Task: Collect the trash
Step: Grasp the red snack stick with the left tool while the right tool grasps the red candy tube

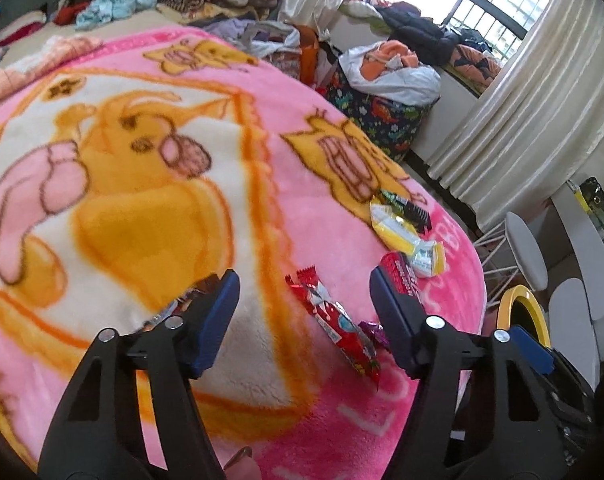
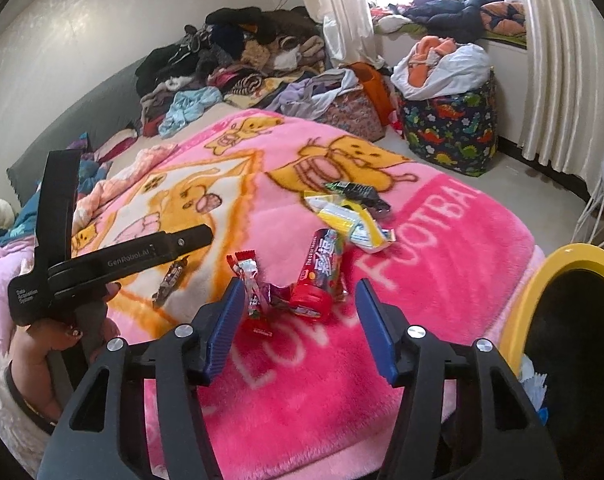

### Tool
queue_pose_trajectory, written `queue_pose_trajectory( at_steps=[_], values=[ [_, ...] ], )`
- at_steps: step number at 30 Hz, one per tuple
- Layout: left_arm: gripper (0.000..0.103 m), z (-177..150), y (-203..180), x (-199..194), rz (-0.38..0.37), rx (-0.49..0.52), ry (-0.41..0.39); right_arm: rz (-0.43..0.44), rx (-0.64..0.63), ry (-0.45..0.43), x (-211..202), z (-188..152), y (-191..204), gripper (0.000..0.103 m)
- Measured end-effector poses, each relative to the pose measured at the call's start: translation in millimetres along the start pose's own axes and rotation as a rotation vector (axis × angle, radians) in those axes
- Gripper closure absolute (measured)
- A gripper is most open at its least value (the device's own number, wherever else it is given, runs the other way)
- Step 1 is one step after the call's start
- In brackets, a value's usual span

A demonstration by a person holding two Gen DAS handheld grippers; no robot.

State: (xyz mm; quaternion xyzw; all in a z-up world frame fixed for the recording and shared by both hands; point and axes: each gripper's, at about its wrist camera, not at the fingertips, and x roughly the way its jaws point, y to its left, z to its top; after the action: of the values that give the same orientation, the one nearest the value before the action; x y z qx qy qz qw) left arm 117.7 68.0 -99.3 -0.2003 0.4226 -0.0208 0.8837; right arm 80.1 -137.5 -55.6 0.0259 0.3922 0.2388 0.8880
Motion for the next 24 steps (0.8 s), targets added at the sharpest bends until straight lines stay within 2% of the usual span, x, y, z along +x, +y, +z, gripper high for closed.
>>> queue_pose_trajectory(
  at_steps=[3, 7, 12, 24],
  values=[
    [0.056, -2.8, -0.2, 11.6, -0.02, -0.022, 0.043, 0.009, -0.007, 0.033, 16.0, 2.6, 0.3, 0.055],
    [0.06, -4.5, 1.4, 25.3, -0.048, -0.055, 0.085, 0.005, 0.011, 0.072, 33.5, 1.9, -6.1, 0.06],
    [0.069, -6.2, 4.6, 42.8, -0.06, -0.08, 0.13, 0.012, 0.033, 0.116, 50.8, 0.4, -13.1, 0.065],
    [0.071, -10.5, 9.0, 62.0, -0.051, -0.095, 0.171, 0.03, 0.065, 0.199, 87.2, -4.4, -17.4, 0.065]
  ],
)
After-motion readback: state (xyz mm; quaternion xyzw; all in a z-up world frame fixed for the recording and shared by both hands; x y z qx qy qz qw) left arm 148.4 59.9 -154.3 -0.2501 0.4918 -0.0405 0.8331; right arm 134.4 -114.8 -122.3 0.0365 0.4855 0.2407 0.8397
